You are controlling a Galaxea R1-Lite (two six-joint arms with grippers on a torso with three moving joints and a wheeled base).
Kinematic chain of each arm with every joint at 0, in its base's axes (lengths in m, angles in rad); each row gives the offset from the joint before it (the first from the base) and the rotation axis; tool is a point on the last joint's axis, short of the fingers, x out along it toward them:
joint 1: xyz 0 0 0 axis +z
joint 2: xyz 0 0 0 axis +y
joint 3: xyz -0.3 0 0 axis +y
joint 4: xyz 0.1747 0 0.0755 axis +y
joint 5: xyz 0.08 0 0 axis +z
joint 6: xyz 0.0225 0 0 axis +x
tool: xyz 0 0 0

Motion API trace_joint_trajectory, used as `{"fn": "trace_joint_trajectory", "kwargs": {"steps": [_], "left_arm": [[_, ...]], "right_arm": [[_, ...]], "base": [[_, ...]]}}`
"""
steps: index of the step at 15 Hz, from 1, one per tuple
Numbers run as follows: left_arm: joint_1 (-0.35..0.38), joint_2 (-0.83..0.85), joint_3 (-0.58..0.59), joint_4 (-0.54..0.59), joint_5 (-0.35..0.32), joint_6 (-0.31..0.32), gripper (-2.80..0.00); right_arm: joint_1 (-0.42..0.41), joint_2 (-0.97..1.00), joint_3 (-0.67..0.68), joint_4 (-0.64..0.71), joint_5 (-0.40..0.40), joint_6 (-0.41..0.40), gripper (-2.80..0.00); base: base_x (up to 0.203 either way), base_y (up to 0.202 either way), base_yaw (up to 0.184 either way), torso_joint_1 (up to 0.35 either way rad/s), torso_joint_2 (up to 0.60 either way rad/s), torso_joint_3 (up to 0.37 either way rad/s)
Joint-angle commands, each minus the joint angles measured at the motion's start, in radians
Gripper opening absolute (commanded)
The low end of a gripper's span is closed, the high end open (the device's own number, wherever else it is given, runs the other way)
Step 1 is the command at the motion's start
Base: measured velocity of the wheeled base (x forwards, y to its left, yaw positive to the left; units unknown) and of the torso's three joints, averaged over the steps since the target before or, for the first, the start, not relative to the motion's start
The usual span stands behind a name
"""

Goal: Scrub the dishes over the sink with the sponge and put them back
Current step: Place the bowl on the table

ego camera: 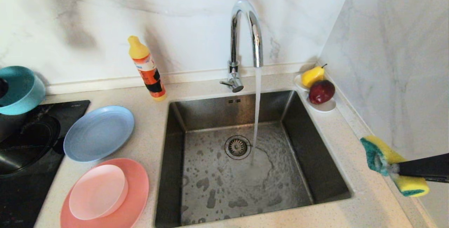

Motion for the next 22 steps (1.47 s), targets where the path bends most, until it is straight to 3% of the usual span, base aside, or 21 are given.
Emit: {"fn": "trace_joint_trajectory", "kwargs": {"steps": [1,7,12,22], "left_arm": [[0.09,0.107,-0.014,-0.002,-0.01,-0.01,-2.8],[0.137,0.289,-0.016,-0.082,-0.016,-0.033,-2.8],[0.136,0.35,-0.035,-0.128,-0.084,-0.032,-2.8],[0.075,0.366,-0.018,-0.126,-0.089,-0.032,-2.8]], "right_arm": [[0.001,0.006,0.006,0.002,0.004,0.004,-2.8],[0.002,0.011,0.021,-0.025,0.005,0.005,-2.8],[0.002,0.016,0.022,-0.033,0.005,0.005,-2.8],[0.002,0.004,0.041,-0.054,0.015,0.007,-2.8]], "base": [[0.0,0.0,0.0,0.0,0.0,0.0],[0.0,0.0,0.0,0.0,0.0,0.0],[0.0,0.0,0.0,0.0,0.0,0.0],[0.0,0.0,0.0,0.0,0.0,0.0]]}}
